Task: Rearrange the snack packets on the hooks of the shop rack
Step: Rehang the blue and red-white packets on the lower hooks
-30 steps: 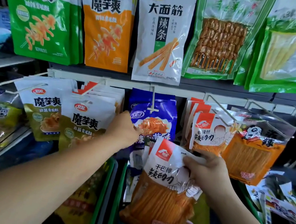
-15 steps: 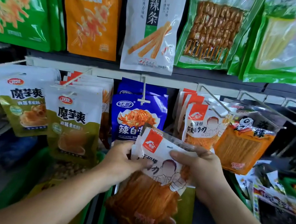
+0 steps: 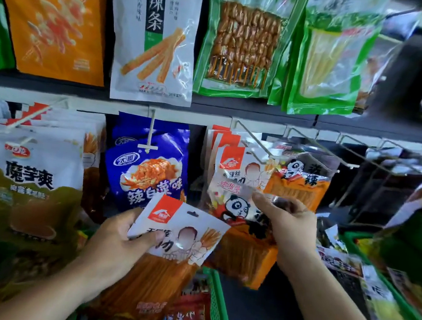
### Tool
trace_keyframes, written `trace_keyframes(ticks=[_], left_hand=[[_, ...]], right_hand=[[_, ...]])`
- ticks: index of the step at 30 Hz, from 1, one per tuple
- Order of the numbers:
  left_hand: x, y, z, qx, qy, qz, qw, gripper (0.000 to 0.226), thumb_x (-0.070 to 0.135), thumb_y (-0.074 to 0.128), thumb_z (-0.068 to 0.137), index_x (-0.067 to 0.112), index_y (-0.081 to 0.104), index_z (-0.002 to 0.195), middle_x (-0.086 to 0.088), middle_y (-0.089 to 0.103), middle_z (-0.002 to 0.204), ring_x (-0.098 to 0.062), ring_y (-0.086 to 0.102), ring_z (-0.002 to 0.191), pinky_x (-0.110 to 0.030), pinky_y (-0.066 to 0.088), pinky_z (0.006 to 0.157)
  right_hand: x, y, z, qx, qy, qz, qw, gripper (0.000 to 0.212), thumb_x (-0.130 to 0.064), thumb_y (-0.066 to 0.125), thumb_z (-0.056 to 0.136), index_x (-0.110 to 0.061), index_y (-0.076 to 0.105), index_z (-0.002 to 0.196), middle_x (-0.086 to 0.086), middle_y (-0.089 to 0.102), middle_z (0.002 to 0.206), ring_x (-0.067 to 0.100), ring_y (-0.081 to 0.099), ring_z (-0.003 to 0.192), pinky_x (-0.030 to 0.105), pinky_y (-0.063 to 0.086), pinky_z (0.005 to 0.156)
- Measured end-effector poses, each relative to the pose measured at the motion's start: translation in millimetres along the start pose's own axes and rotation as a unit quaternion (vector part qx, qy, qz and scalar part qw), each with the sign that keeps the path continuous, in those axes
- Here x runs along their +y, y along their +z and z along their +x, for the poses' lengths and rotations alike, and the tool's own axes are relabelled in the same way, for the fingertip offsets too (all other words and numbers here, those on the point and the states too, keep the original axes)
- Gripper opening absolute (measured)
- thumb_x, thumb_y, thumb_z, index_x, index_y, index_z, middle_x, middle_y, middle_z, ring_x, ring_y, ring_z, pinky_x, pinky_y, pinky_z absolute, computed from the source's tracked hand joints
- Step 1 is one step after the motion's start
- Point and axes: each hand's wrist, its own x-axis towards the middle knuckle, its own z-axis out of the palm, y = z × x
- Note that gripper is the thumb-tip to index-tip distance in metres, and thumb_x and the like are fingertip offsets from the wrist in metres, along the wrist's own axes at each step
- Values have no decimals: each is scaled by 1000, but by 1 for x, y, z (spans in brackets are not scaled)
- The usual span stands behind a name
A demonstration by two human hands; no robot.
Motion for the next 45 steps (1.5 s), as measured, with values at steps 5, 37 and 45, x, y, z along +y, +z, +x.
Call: trace_keyframes(ticks=[5,37,45], left_hand=[[19,29,6,3,42,27,999,21,21,74,93,33,73,110,21,80,98,6,73,93,-18,55,81],[51,141,59,-19,56,-53,997,18,20,73,93,36,73,102,29,78,91,14,71,88,-6,56,65],[49,136,60,-17,52,-70,996,19,18,73,94,31,75,107,21,81,95,5,75,88,-6,55,64]], right_hand=[[-13,-36,12,54,-51,4,997,20,-26,83,88,-7,76,87,21,64,76,28,59,68,41,51,61],[-34,-110,136,52,-27,-25,998,8,-17,79,87,-19,77,80,8,78,83,32,74,92,39,58,82],[-24,-94,158,226,-79,-267,934,54,-55,84,75,-17,63,108,-2,62,105,22,62,89,38,51,74]])
